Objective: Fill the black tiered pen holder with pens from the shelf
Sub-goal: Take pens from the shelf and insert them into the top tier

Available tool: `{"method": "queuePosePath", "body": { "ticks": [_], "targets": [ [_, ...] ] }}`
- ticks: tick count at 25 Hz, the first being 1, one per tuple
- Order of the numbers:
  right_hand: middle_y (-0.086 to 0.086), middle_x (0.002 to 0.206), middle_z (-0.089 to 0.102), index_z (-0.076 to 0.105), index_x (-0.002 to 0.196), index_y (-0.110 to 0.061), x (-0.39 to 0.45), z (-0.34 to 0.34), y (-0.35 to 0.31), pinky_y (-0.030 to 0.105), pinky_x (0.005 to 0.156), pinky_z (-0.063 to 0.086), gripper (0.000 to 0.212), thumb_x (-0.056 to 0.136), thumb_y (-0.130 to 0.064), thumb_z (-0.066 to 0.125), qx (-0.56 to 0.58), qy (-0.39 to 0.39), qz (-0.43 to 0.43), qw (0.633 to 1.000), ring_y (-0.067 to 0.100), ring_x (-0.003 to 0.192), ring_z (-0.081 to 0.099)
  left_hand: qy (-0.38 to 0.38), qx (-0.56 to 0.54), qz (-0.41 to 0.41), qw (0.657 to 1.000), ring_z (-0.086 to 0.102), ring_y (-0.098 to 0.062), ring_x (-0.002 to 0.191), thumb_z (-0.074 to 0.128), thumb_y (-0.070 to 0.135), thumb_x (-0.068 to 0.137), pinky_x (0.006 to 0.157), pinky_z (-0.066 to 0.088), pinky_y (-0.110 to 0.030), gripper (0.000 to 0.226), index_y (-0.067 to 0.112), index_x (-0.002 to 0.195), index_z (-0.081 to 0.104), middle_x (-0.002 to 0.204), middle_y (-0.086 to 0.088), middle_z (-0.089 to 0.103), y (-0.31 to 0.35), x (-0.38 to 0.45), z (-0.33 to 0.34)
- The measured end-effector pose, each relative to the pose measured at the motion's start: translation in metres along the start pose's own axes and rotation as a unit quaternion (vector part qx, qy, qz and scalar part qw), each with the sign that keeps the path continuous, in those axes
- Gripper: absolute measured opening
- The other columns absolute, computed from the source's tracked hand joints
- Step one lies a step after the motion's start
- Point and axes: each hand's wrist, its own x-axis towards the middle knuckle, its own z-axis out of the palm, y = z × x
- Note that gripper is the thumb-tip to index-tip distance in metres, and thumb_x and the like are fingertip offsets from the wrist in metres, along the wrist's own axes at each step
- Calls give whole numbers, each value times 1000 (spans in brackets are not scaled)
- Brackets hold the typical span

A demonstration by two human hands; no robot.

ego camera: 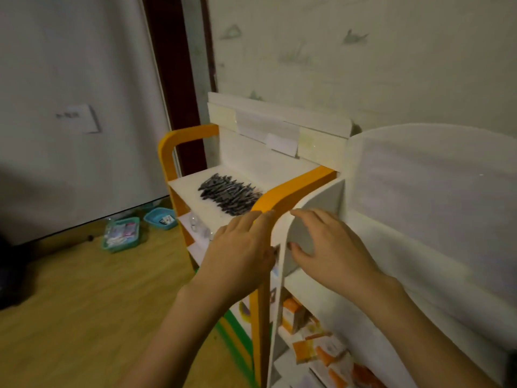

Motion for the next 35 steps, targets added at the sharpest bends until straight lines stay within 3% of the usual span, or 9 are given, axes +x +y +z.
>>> {"method": "queuePosePath", "body": {
  "ticks": [9, 14, 22, 27, 35],
  "targets": [
    [-9, 141, 46, 37, 144, -28, 130, 119, -119, 30, 102, 43, 58, 91, -45, 55, -5, 1, -23, 1000, 13, 127, 43, 10, 77, -12, 997, 26, -18, 144, 49, 45, 95, 115, 26, -37, 68, 33, 151, 14, 158, 4, 26, -205, 8, -39],
    [-6, 137, 51, 41, 141, -26, 186, 169, -142, 32, 99, 44, 55, 91, -45, 55, -9, -1, 0, 1000, 15, 122, 47, -17, 66, -26, 997, 25, -19, 144, 51, 44, 94, 115, 27, -41, 68, 33, 151, 15, 158, 4, 25, -288, 41, -30],
    [-4, 132, 55, 45, 138, -25, 272, 251, -94, 36, 94, 48, 55, 88, -44, 58, 9, 9, 108, 994, 17, 117, 51, -57, 6, -14, 998, 29, -20, 142, 51, 47, 93, 112, 33, -41, 68, 33, 150, 16, 157, 4, 27, -377, 134, 38],
    [-3, 135, 54, 45, 139, -27, 333, 292, -41, 36, 97, 47, 55, 89, -45, 59, 1, 9, 189, 982, 19, 120, 50, -103, -42, 15, 994, 32, -23, 140, 50, 45, 94, 110, 37, -40, 68, 25, 151, 19, 156, 1, 29, -427, 234, 90],
    [-2, 130, 56, 47, 137, -24, 373, 323, 13, 33, 88, 51, 53, 90, -45, 58, -77, -17, 297, 952, 18, 112, 55, -226, -153, 44, 961, 40, -26, 133, 56, 42, 92, 104, 41, -37, 67, 17, 149, 30, 148, -7, 39, -448, 331, 207]
  ]
}}
